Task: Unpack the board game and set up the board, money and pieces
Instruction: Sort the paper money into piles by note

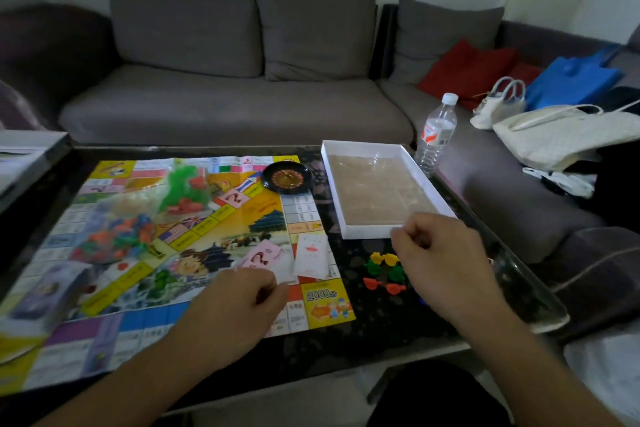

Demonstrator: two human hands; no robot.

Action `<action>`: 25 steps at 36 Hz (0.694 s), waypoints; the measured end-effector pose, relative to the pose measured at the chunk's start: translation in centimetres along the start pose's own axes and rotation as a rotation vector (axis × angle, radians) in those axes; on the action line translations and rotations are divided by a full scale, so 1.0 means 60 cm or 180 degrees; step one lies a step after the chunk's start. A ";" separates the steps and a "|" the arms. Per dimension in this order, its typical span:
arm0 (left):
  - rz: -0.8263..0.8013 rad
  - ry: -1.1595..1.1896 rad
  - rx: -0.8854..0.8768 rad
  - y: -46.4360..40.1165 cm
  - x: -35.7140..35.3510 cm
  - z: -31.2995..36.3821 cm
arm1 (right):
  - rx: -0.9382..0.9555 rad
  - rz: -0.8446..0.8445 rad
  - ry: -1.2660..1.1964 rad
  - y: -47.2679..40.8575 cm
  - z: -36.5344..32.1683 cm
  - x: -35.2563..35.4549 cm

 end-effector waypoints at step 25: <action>-0.0117 0.0518 0.0224 0.067 0.133 -0.119 | 0.0948 -0.2466 0.2038 -0.100 -0.096 -0.233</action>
Point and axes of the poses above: each hand's wrist, its own y-axis away from the middle knuckle, its own x-axis out of the back of the hand, z = x × y, the point moved 1 cm from there along -y, towards the middle knuckle, and after that the axes turned 2 degrees about y, right-handed, at the moved point
